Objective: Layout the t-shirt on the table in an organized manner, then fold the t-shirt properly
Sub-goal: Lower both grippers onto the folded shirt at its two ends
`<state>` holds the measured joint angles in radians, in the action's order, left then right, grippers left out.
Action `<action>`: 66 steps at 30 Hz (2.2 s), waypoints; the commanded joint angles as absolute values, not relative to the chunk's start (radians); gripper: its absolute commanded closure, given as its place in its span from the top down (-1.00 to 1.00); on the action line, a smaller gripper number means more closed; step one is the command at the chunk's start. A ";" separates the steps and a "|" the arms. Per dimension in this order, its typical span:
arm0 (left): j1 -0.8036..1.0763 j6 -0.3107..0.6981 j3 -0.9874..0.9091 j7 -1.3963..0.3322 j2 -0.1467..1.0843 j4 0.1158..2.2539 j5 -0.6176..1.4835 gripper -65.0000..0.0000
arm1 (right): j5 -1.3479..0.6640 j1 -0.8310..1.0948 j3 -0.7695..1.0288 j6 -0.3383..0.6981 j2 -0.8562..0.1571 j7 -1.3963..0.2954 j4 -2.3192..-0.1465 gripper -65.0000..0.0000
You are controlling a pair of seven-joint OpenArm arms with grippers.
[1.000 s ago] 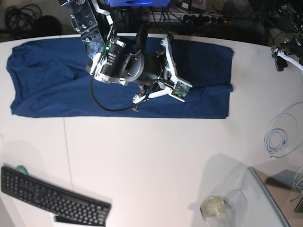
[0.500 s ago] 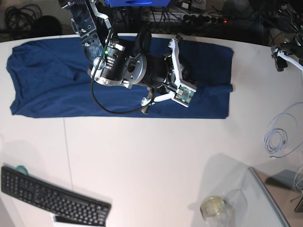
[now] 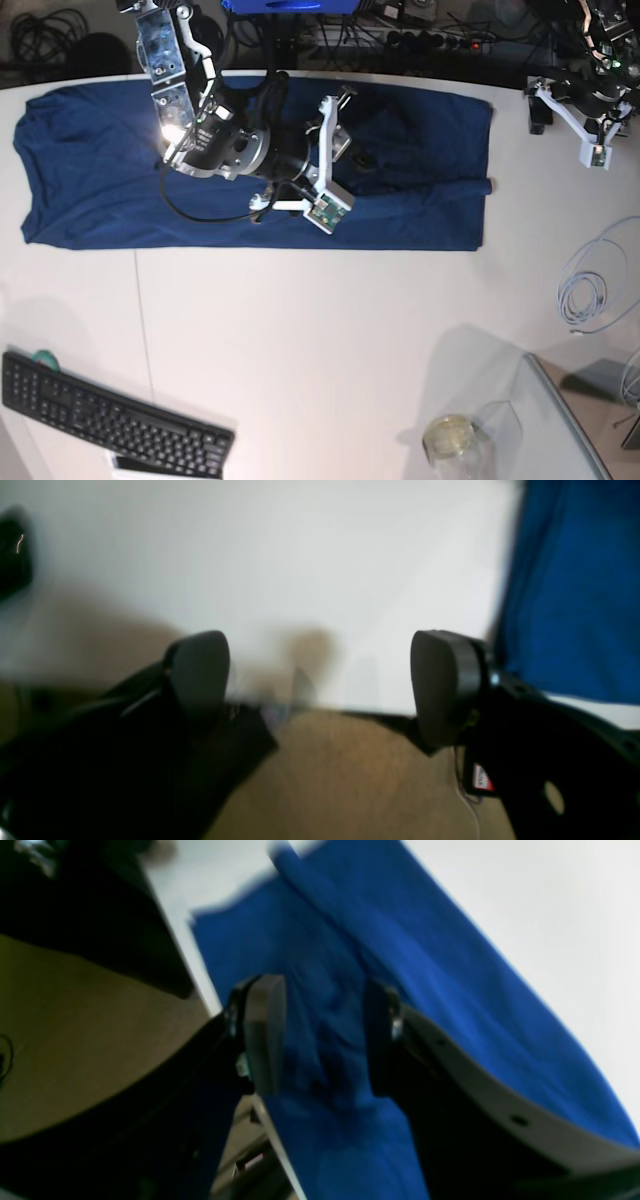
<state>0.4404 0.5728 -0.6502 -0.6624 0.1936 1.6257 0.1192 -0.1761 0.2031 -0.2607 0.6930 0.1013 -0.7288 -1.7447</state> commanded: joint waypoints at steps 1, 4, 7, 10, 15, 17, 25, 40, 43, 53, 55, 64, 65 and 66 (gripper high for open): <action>0.464 0.575 -0.602 -0.624 0.189 1.647 0.128 0.66 | -0.193 0.193 -0.248 0.698 0.090 -0.714 -1.761 -0.23; 0.510 0.575 -0.466 -0.539 0.159 1.687 0.128 0.66 | -0.193 0.220 -0.168 0.698 0.073 -0.713 -1.759 -0.24; 0.527 0.575 -0.364 -0.509 0.091 1.753 0.128 0.66 | -0.193 0.226 -0.039 0.698 0.073 -0.713 -1.759 -0.24; 0.506 0.575 -0.303 -0.509 0.048 1.761 0.128 0.66 | -0.193 0.236 0.070 0.698 0.073 -0.713 -1.759 -0.23; 0.397 0.575 -0.269 -0.509 0.024 1.627 0.128 0.66 | -0.193 0.240 0.185 0.698 0.073 -0.713 -1.759 -0.23; 0.361 0.575 -0.269 -0.509 0.024 1.575 0.128 0.66 | -0.193 0.240 0.223 0.698 0.073 -0.717 -1.759 -0.24; 0.315 0.575 -0.269 -0.509 0.022 1.515 0.128 0.51 | -0.193 0.239 0.286 0.698 0.074 -0.719 -1.759 -0.25; 0.326 0.567 -0.278 -0.516 0.022 1.639 0.127 -1.00 | -0.193 0.232 0.280 0.698 0.077 -0.719 -1.759 -0.25; 0.328 0.493 -0.271 -0.518 0.022 1.693 0.122 -1.00 | -0.193 0.232 0.280 0.698 0.077 -0.719 -1.759 -0.25; 0.335 0.430 -0.269 -0.518 0.028 1.738 0.119 -1.00 | -0.193 0.203 0.278 0.698 0.081 -0.719 -1.672 -0.25; 0.332 0.430 -0.269 -0.519 0.030 1.751 0.117 -1.00 | -0.193 0.197 0.278 0.698 0.081 -0.719 -1.643 -0.25; 0.282 0.430 -0.268 -0.690 0.050 1.781 0.117 -1.00 | -0.193 0.174 0.278 0.698 0.082 -0.713 -1.596 -0.25; 0.280 0.430 -0.266 -0.690 0.050 1.781 0.117 -1.00 | -0.193 0.163 0.280 0.698 0.082 -0.713 -1.581 -0.25; 0.280 0.430 -0.257 -0.690 0.050 1.779 0.117 -1.00 | -0.193 0.156 0.280 0.698 0.082 -0.713 -1.563 -0.25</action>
<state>0.2840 0.4294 -0.2573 -0.7013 0.0475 1.7657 0.1085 -0.1799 0.1631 0.2798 0.6907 0.0826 -0.7319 -1.5471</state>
